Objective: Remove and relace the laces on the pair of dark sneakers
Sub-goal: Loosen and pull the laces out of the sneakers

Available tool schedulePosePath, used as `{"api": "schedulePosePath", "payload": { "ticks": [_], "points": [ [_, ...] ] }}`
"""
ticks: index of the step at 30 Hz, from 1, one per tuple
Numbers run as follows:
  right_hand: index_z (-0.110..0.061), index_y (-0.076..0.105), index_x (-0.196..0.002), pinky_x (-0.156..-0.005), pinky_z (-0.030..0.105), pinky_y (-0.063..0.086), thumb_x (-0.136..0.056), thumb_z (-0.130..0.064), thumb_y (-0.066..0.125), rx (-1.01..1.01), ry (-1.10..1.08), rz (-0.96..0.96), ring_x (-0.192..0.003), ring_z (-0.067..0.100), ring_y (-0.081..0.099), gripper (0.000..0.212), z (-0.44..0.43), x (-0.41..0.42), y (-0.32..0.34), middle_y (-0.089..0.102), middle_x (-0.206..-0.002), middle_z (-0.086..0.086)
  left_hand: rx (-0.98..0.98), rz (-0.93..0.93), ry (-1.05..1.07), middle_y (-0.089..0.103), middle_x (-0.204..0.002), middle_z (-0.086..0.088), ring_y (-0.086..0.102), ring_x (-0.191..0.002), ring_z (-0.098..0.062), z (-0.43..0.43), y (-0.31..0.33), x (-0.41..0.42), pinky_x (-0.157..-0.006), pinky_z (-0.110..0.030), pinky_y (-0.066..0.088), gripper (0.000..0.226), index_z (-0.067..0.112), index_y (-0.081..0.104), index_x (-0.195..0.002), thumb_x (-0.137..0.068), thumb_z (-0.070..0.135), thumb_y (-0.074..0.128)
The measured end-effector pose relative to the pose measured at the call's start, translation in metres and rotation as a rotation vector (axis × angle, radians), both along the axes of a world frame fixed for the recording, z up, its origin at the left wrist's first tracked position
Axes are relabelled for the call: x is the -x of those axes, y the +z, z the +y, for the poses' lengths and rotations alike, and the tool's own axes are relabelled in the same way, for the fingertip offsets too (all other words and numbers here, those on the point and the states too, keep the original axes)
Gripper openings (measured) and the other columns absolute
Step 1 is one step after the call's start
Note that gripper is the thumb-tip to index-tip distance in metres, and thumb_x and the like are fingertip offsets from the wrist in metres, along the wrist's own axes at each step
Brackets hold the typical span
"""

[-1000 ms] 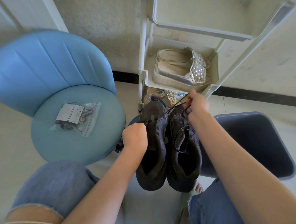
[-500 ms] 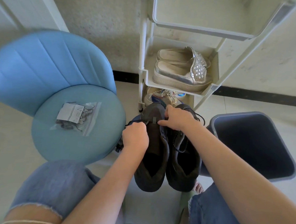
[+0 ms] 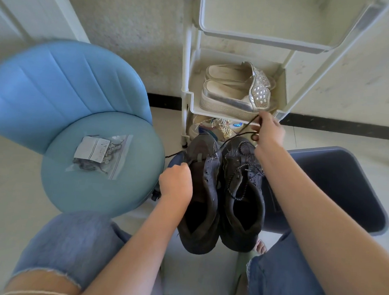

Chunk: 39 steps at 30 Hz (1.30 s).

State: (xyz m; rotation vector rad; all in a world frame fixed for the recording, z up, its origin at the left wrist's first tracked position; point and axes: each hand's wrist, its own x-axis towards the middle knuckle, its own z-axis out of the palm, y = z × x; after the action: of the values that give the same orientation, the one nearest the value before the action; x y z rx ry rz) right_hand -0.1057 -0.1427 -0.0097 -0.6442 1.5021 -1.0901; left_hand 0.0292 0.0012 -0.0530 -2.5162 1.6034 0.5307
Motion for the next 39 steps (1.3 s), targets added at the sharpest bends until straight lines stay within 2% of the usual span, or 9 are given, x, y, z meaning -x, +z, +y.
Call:
{"api": "schedulePosePath", "payload": {
  "ticks": [4,8,10,14,18,22,27,33,39],
  "points": [
    [-0.017,0.061,-0.082,-0.051,0.019,0.037,-0.098,-0.034,0.05,0.156,0.664,0.281,-0.056,0.011,0.044,0.026,0.02,-0.016,0.003,0.07,-0.085,-0.001,-0.005,-0.001,0.011,0.063,-0.111,-0.011,0.061,-0.102,-0.028,-0.001,0.003,0.002,-0.069,-0.03,0.04,0.031,0.006,0.053,-0.117,-0.092,-0.006,0.038],
    [-0.013,0.052,-0.084,-0.044,0.02,0.038,-0.095,-0.037,0.056,0.157,1.152,0.507,-0.047,0.016,0.054,0.026,0.038,-0.026,-0.01,0.058,-0.055,0.001,-0.007,0.014,0.013,0.062,-0.113,-0.012,0.061,-0.103,-0.029,-0.002,0.004,0.001,-0.07,-0.031,0.038,0.031,0.006,0.052,-0.119,-0.094,-0.004,0.038],
    [-0.016,0.054,-0.093,-0.05,0.019,0.041,-0.087,-0.034,0.068,0.117,1.191,0.596,-0.05,0.011,0.053,0.024,0.04,-0.031,-0.022,0.057,-0.064,-0.003,-0.009,0.016,0.019,0.062,-0.114,-0.012,0.06,-0.105,-0.029,-0.003,0.005,0.001,-0.072,-0.032,0.041,0.03,0.007,0.052,-0.12,-0.095,0.0,0.037],
    [-0.02,0.048,-0.137,-0.1,0.037,0.044,-0.081,-0.032,0.072,0.162,1.225,0.822,-0.12,0.021,0.053,0.061,0.035,-0.033,-0.037,0.054,-0.135,0.003,-0.005,0.023,0.032,0.062,-0.114,-0.012,0.06,-0.105,-0.029,-0.004,0.005,0.0,-0.069,-0.032,0.038,0.026,0.008,0.053,-0.118,-0.098,0.007,0.038],
    [-0.019,0.06,-0.126,-0.091,0.038,0.049,-0.087,-0.038,0.066,0.168,1.167,1.062,-0.111,0.027,0.058,0.043,0.035,-0.032,-0.037,0.063,-0.122,0.007,-0.007,0.023,0.033,0.062,-0.114,-0.012,0.06,-0.104,-0.029,-0.004,0.005,-0.001,-0.071,-0.032,0.04,0.028,0.008,0.053,-0.118,-0.096,0.004,0.037],
    [-0.014,0.062,-0.085,-0.071,0.028,0.044,-0.086,-0.023,0.07,0.178,1.082,0.897,-0.082,0.022,0.059,0.013,0.036,-0.032,-0.041,0.062,-0.088,0.006,-0.024,0.015,0.036,0.061,-0.114,-0.012,0.06,-0.103,-0.028,-0.004,0.005,-0.001,-0.074,-0.032,0.045,0.029,0.007,0.053,-0.12,-0.096,0.002,0.038],
    [-0.013,0.056,-0.082,-0.038,0.015,0.037,-0.095,-0.017,0.059,0.043,0.713,0.317,-0.053,0.013,0.059,0.014,0.033,-0.028,-0.037,0.07,-0.084,0.009,-0.038,-0.012,0.014,0.061,-0.115,-0.012,0.06,-0.105,-0.029,-0.001,0.007,-0.004,-0.078,-0.033,0.047,0.029,0.006,0.053,-0.117,-0.093,-0.003,0.039],
    [-0.004,0.061,-0.087,-0.045,0.022,0.048,-0.099,-0.022,0.051,-0.115,0.164,0.068,-0.043,0.011,0.057,0.024,0.017,-0.022,-0.022,0.065,-0.06,0.003,-0.043,0.013,0.025,0.06,-0.117,-0.013,0.059,-0.108,-0.03,-0.002,0.007,-0.005,-0.081,-0.035,0.046,0.036,0.009,0.054,-0.12,-0.092,-0.005,0.037],
    [-0.012,0.049,-0.076,-0.039,0.021,0.037,-0.099,-0.016,0.05,0.009,0.028,-0.056,-0.037,0.008,0.043,0.023,0.008,-0.017,-0.01,0.049,-0.059,0.0,-0.031,0.007,0.051,0.06,-0.116,-0.012,0.06,-0.106,-0.029,-0.003,0.013,-0.009,-0.073,-0.032,0.041,0.032,0.008,0.056,-0.115,-0.093,-0.006,0.037]
  ]
}}
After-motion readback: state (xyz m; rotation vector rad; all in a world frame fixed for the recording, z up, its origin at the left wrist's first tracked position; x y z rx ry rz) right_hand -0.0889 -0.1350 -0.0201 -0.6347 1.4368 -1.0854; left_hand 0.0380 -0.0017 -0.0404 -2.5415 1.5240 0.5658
